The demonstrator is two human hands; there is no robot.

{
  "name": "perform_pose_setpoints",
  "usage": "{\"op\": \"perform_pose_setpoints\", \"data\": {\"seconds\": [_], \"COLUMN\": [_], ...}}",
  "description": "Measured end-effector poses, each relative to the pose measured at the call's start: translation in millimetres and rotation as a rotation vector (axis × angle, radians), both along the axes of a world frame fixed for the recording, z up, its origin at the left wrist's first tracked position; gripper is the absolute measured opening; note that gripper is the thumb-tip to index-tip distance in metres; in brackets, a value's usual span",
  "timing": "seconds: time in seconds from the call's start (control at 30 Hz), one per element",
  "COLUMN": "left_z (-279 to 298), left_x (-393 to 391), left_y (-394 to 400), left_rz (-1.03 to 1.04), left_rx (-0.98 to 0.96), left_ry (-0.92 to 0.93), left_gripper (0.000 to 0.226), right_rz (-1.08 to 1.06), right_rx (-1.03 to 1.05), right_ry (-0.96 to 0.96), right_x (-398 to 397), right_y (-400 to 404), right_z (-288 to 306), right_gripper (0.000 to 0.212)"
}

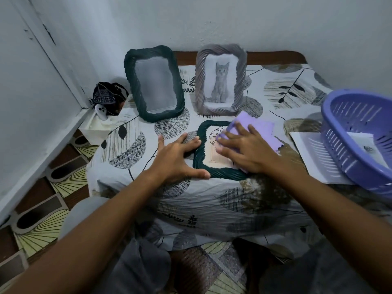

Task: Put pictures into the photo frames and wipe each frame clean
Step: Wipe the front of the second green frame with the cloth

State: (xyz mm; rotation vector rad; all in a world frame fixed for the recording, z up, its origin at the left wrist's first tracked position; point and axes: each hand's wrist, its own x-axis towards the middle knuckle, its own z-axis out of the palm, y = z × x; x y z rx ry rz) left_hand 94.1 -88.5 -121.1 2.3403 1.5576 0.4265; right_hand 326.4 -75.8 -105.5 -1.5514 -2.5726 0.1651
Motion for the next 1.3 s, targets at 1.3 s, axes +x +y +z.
{"op": "perform_pose_setpoints", "data": {"seconds": [1.3], "left_z": [3.7], "left_x": [1.5], "left_y": [-3.6], "left_rz": [0.012], "left_rx": [-0.006], "left_ry": [0.002], "left_gripper": [0.121], "right_rz": [-0.021], "right_rx": [-0.01], "right_ry": [-0.022], "right_x": [15.7], "right_y": [-35.6], "right_z": [2.6], "right_gripper": [0.105]}}
